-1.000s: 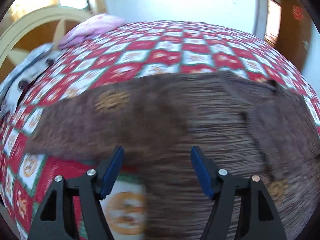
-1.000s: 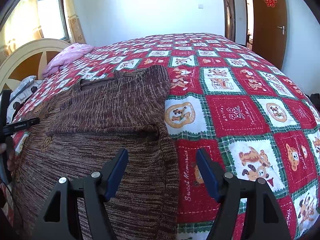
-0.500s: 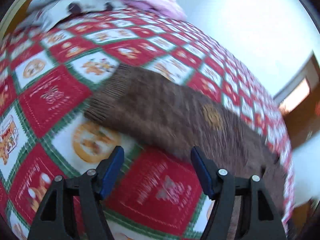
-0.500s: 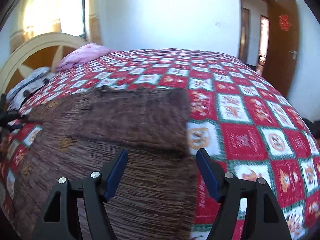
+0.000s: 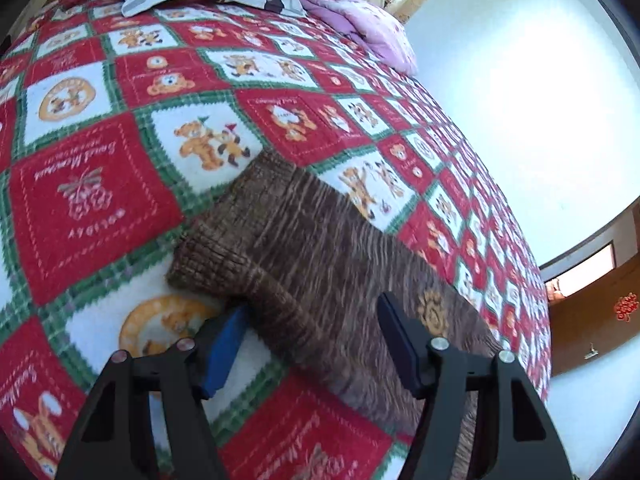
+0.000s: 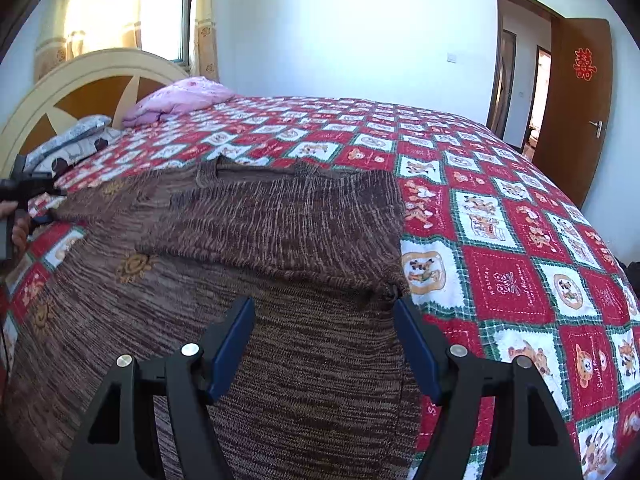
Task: Fold small clothes
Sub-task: 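Grasp the other sleeve cuff with the left gripper and lift it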
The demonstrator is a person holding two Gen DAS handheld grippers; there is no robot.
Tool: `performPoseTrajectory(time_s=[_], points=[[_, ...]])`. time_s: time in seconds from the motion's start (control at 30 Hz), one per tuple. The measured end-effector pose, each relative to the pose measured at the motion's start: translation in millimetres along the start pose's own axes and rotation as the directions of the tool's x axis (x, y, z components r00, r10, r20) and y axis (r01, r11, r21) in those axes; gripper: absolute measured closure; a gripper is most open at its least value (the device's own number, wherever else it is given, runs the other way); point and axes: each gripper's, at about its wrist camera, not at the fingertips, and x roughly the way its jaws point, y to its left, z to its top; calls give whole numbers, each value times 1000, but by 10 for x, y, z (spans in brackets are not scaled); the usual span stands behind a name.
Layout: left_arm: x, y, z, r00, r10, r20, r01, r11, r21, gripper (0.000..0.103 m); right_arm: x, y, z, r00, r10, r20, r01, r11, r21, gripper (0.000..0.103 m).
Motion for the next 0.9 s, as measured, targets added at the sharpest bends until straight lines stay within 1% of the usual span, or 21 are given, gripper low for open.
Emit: performPoseTrajectory(time_s=[0.03,0.07,0.1,0.13,0.23,0.3,0.37,0.43,0.53,0.63,0.8,0.9], points=[[-11,5,2,1000,16,9,-16,1000,3,52,-7,12,-2,1000,-4,4,4,1000,-4,31],[-16,-11,13,999,48,21,-48,999,17,74,-11,14,-2,1000,-5,8,5,1000,-6,31],[-15,-16,24,998,61,26,-62,998,33,89,-21,21,-6,1000,-6,11,6,1000,-7,31],[-4,-13,45,999,48,23,-49,998,49,95,-23,29,-9,1000,-7,12,7,1000,-8,31],[-80,-46,83,997,42,59,-46,996,73,96,12,47,-24,1000,-5,-3,5,1000,-12,31],[-171,-144,57,995,38,89,-48,993,111,96,27,55,-30,1000,-8,-10,8,1000,-13,30],[-263,-294,40,992,26,122,-46,986,158,96,27,49,-31,1000,-8,-10,8,1000,-10,30],[-317,-416,28,991,9,131,-33,982,183,96,32,39,-32,1000,-10,-11,10,1000,-6,30],[-431,-701,-8,987,-34,154,-4,970,241,96,52,26,-43,1000,-13,-19,13,1000,3,30],[-511,-962,-66,985,-80,152,32,955,296,96,57,1,-42,1000,-21,-20,21,1000,16,30],[-599,-1405,-209,982,-143,120,89,925,371,96,3,-66,-17,1000,-12,3,12,999,49,30],[-658,-1667,-334,977,-186,99,130,902,412,96,-24,-139,-5,1000,-5,13,4,996,86,30]])
